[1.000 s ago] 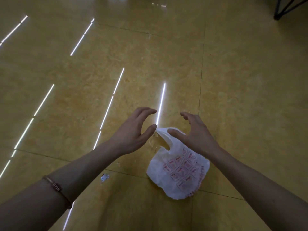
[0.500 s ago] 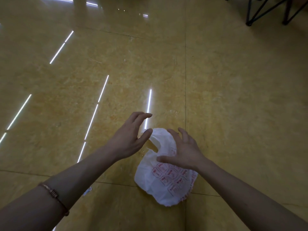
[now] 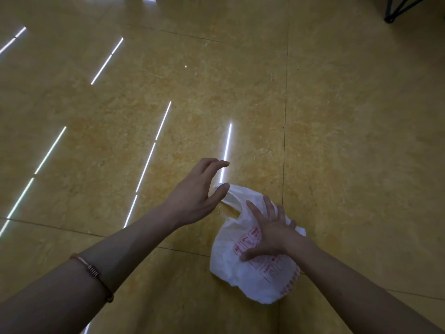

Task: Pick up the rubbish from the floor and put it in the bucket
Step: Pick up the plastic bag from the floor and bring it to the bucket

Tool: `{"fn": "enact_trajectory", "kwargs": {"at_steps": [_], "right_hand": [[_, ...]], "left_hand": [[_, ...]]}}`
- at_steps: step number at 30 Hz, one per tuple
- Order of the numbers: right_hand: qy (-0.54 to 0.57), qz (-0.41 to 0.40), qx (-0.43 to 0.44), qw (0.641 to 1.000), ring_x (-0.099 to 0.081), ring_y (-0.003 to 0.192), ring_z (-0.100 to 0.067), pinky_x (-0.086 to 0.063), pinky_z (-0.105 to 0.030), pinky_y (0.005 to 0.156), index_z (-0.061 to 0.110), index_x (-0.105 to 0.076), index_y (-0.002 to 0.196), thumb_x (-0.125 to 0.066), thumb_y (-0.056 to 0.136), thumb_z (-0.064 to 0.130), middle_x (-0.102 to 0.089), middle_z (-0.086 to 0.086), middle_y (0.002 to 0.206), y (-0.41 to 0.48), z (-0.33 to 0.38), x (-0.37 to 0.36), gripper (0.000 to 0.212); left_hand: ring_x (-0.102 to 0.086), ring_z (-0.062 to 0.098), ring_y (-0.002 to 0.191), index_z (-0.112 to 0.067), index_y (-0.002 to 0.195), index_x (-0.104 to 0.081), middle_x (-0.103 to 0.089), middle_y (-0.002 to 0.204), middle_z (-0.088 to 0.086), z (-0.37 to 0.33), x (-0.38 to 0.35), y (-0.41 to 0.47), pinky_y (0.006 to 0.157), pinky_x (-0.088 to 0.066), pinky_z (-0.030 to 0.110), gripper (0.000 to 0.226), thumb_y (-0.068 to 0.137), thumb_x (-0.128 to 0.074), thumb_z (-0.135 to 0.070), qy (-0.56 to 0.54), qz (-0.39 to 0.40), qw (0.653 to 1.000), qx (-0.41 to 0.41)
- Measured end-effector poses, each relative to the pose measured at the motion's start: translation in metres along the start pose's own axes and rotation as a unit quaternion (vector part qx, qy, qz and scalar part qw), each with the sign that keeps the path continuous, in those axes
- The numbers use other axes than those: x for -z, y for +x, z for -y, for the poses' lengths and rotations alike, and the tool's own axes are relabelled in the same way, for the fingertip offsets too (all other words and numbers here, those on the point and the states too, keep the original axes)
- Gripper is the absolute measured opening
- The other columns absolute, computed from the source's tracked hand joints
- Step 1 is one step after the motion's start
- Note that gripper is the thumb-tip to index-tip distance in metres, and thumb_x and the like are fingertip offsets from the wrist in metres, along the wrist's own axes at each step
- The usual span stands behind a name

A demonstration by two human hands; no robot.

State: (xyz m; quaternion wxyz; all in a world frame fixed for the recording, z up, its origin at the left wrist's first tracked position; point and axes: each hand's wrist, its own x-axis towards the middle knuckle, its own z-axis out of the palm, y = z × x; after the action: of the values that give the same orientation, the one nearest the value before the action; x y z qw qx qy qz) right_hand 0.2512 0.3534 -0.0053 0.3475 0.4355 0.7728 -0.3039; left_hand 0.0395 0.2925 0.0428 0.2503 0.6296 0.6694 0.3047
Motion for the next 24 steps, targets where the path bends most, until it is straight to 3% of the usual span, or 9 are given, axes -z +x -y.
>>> {"fn": "enact_trajectory", "kwargs": {"at_steps": [7, 11, 14, 18, 21, 24], "right_hand": [[-0.012, 0.001, 0.01, 1.0, 0.034, 0.137, -0.041, -0.001, -0.072, 0.107, 0.045, 0.033, 0.138, -0.075, 0.054, 0.069, 0.053, 0.001, 0.141, 0.011, -0.005, -0.019, 0.14], [-0.063, -0.041, 0.016, 0.997, 0.027, 0.14, -0.041, -0.007, -0.068, 0.109, 0.044, 0.029, 0.141, -0.074, 0.063, 0.062, 0.048, -0.003, 0.145, 0.009, -0.006, -0.036, 0.131], [-0.098, -0.1, 0.027, 0.99, 0.003, 0.143, -0.039, -0.016, -0.055, 0.111, 0.042, 0.018, 0.146, -0.068, 0.072, 0.06, 0.025, -0.006, 0.156, 0.007, -0.008, -0.043, 0.114], [-0.083, -0.195, 0.053, 0.976, -0.029, 0.125, -0.029, -0.029, -0.041, 0.099, 0.041, -0.007, 0.149, -0.048, 0.092, 0.046, -0.018, -0.001, 0.151, 0.007, -0.005, -0.044, 0.071], [-0.077, -0.214, 0.089, 0.97, -0.037, 0.116, -0.028, -0.033, -0.037, 0.094, 0.033, -0.025, 0.146, -0.04, 0.098, 0.028, -0.033, -0.002, 0.14, 0.011, -0.001, -0.043, 0.05], [-0.051, -0.189, 0.12, 0.973, -0.04, 0.114, -0.026, -0.036, -0.032, 0.092, 0.029, -0.036, 0.142, -0.039, 0.098, 0.02, -0.04, -0.001, 0.136, 0.015, -0.002, -0.042, 0.045]], "left_hand": [[-0.045, 0.009, 0.118, -0.023, 0.138, -0.038, -0.036, 0.137, -0.005, 0.007, -0.011, -0.004, 0.081, -0.044, 0.021, 0.047, 0.094, -0.049, -0.036, 0.015, 0.023, 0.999, 0.025], [-0.046, 0.006, 0.1, -0.022, 0.138, -0.039, -0.036, 0.137, -0.004, 0.009, -0.022, -0.008, 0.081, -0.035, 0.015, 0.047, 0.094, -0.049, -0.035, 0.025, 0.045, 0.998, 0.039], [-0.045, 0.006, 0.102, -0.021, 0.138, -0.04, -0.036, 0.138, -0.003, 0.008, -0.026, -0.009, 0.082, -0.035, 0.017, 0.047, 0.094, -0.049, -0.034, 0.028, 0.055, 0.997, 0.042], [-0.042, 0.004, 0.094, -0.019, 0.137, -0.041, -0.037, 0.138, -0.002, 0.006, -0.028, -0.009, 0.083, -0.035, 0.017, 0.046, 0.094, -0.049, -0.034, 0.03, 0.066, 0.996, 0.044], [-0.049, 0.008, 0.1, -0.019, 0.137, -0.042, -0.037, 0.138, -0.003, 0.003, -0.029, -0.01, 0.085, -0.036, 0.018, 0.046, 0.094, -0.048, -0.035, 0.036, 0.074, 0.996, 0.04], [-0.046, 0.006, 0.086, -0.019, 0.137, -0.042, -0.037, 0.138, -0.004, 0.002, -0.028, -0.011, 0.082, -0.034, 0.016, 0.046, 0.095, -0.048, -0.037, 0.042, 0.076, 0.995, 0.04]]}}
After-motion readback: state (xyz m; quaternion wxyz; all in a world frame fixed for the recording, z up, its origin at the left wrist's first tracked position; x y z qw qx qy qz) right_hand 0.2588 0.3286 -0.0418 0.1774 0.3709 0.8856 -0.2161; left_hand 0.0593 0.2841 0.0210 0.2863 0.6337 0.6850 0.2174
